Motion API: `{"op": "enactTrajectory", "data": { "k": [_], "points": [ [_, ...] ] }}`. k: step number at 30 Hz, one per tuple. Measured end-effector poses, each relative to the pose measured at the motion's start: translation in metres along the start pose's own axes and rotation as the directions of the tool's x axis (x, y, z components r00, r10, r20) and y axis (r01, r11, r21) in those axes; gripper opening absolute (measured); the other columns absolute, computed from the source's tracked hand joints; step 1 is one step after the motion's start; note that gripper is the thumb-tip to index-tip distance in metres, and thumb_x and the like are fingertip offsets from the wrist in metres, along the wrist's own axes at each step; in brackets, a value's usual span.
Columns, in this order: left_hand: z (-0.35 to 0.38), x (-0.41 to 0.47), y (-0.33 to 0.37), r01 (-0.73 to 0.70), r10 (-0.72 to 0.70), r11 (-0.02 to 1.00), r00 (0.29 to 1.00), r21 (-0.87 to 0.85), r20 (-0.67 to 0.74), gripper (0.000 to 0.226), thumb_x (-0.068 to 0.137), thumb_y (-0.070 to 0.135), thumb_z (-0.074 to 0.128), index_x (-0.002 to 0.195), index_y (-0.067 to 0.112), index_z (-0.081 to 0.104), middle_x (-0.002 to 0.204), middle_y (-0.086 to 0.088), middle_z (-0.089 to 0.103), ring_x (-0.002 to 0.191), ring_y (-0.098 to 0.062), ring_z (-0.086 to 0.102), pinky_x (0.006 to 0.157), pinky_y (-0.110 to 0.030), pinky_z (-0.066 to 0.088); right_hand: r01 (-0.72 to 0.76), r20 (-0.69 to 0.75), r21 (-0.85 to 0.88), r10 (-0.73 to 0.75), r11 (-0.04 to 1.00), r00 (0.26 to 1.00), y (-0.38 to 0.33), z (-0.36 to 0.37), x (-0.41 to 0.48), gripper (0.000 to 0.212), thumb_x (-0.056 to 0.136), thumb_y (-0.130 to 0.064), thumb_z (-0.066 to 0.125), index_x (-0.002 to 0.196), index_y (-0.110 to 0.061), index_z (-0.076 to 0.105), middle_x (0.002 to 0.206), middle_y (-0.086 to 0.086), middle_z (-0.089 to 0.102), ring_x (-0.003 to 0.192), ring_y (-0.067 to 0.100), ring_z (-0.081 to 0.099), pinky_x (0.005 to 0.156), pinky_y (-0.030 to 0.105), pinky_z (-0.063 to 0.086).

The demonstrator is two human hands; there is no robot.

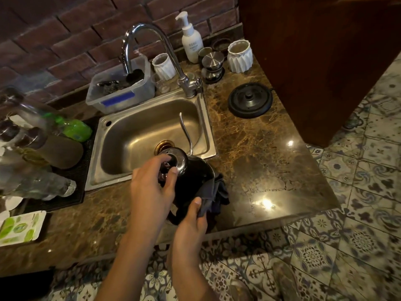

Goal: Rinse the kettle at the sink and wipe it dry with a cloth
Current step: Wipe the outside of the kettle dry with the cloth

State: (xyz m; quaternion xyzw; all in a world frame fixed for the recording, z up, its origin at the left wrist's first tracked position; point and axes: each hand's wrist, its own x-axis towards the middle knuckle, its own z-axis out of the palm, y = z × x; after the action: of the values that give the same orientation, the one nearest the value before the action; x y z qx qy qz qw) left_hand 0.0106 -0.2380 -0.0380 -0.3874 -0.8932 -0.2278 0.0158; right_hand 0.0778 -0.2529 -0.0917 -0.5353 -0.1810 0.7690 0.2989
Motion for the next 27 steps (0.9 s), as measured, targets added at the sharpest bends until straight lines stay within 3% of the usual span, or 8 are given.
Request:
{"op": "enactTrajectory", "data": {
  "k": [2, 5, 10, 14, 17, 22, 25, 27],
  "points": [
    [0.0, 0.0, -0.001, -0.016, 0.016, 1.0, 1.0, 0.01, 0.004, 0.028, 0.094, 0.031, 0.066, 0.121, 0.024, 0.064, 0.111, 0.009, 0.067, 0.1, -0.011, 0.052, 0.073, -0.006, 0.034, 0.012, 0.051, 0.007, -0.013, 1.0, 0.999, -0.006, 0.002, -0.003, 0.038, 0.105, -0.046, 0.042, 0.135, -0.029, 0.059, 0.121, -0.02, 0.067, 0.112, -0.002, 0.062, 0.104, 0.028, 0.046],
    [0.001, 0.002, -0.003, -0.027, 0.027, 0.999, 1.0, 0.017, 0.013, 0.027, 0.092, 0.028, 0.068, 0.119, 0.024, 0.064, 0.11, 0.007, 0.069, 0.099, -0.014, 0.054, 0.071, -0.014, 0.031, 0.113, 0.176, -0.091, -0.096, 0.989, 0.98, -0.012, 0.007, -0.006, 0.033, 0.105, -0.046, 0.042, 0.122, -0.032, 0.067, 0.111, -0.013, 0.077, 0.107, -0.001, 0.07, 0.095, 0.026, 0.055],
    [-0.001, 0.004, -0.003, -0.026, 0.026, 1.0, 0.999, -0.001, 0.018, 0.029, 0.091, 0.025, 0.07, 0.12, 0.024, 0.065, 0.109, 0.006, 0.068, 0.099, -0.015, 0.054, 0.072, -0.021, 0.034, 0.264, 0.23, -0.243, -0.209, 0.933, 0.95, -0.033, 0.014, 0.013, 0.043, 0.106, -0.049, 0.04, 0.137, -0.026, 0.061, 0.121, -0.011, 0.073, 0.114, 0.001, 0.066, 0.106, 0.035, 0.051],
    [-0.001, 0.003, -0.001, -0.016, 0.016, 1.0, 1.0, 0.003, 0.003, 0.031, 0.09, 0.025, 0.071, 0.121, 0.024, 0.065, 0.104, 0.008, 0.064, 0.096, -0.015, 0.054, 0.07, -0.021, 0.034, 0.276, 0.295, -0.472, -0.145, 0.837, 0.944, -0.065, 0.016, 0.055, 0.075, 0.095, -0.072, 0.034, 0.149, -0.024, 0.051, 0.149, 0.005, 0.059, 0.142, 0.026, 0.049, 0.119, 0.054, 0.036],
    [-0.001, 0.003, -0.001, -0.008, 0.008, 1.0, 1.0, -0.019, 0.002, 0.032, 0.092, 0.028, 0.07, 0.123, 0.024, 0.065, 0.102, 0.012, 0.059, 0.096, -0.016, 0.055, 0.074, -0.026, 0.041, 0.261, 0.371, -0.589, -0.031, 0.765, 0.928, -0.089, 0.016, 0.102, 0.071, 0.097, -0.067, 0.04, 0.144, -0.018, 0.057, 0.147, 0.01, 0.06, 0.14, 0.03, 0.051, 0.119, 0.053, 0.037],
    [-0.001, 0.006, -0.004, 0.009, -0.007, 0.998, 0.999, -0.069, 0.035, 0.031, 0.093, 0.032, 0.067, 0.124, 0.027, 0.064, 0.112, 0.018, 0.06, 0.107, -0.013, 0.054, 0.087, -0.038, 0.053, 0.248, 0.442, -0.568, 0.037, 0.784, 0.896, -0.095, -0.009, 0.134, 0.054, 0.104, -0.056, 0.043, 0.134, -0.017, 0.066, 0.122, 0.002, 0.069, 0.121, 0.02, 0.063, 0.106, 0.037, 0.046],
    [-0.001, 0.007, -0.003, 0.029, -0.026, 0.996, 0.999, -0.084, 0.033, 0.032, 0.093, 0.033, 0.066, 0.124, 0.029, 0.064, 0.115, 0.015, 0.063, 0.108, -0.012, 0.055, 0.09, -0.041, 0.054, 0.311, 0.432, -0.552, -0.054, 0.774, 0.9, -0.069, -0.02, 0.121, 0.062, 0.102, -0.066, 0.036, 0.138, -0.024, 0.063, 0.122, -0.002, 0.069, 0.114, 0.013, 0.063, 0.109, 0.043, 0.048],
    [-0.002, 0.008, -0.003, 0.022, -0.019, 0.997, 0.999, -0.077, 0.04, 0.033, 0.092, 0.034, 0.066, 0.125, 0.029, 0.063, 0.115, 0.015, 0.062, 0.107, -0.012, 0.055, 0.091, -0.043, 0.054, 0.312, 0.388, -0.501, -0.113, 0.807, 0.915, -0.045, -0.031, 0.106, 0.076, 0.094, -0.079, 0.033, 0.142, -0.027, 0.059, 0.135, -0.003, 0.064, 0.125, 0.018, 0.06, 0.115, 0.05, 0.045]
  ]
}}
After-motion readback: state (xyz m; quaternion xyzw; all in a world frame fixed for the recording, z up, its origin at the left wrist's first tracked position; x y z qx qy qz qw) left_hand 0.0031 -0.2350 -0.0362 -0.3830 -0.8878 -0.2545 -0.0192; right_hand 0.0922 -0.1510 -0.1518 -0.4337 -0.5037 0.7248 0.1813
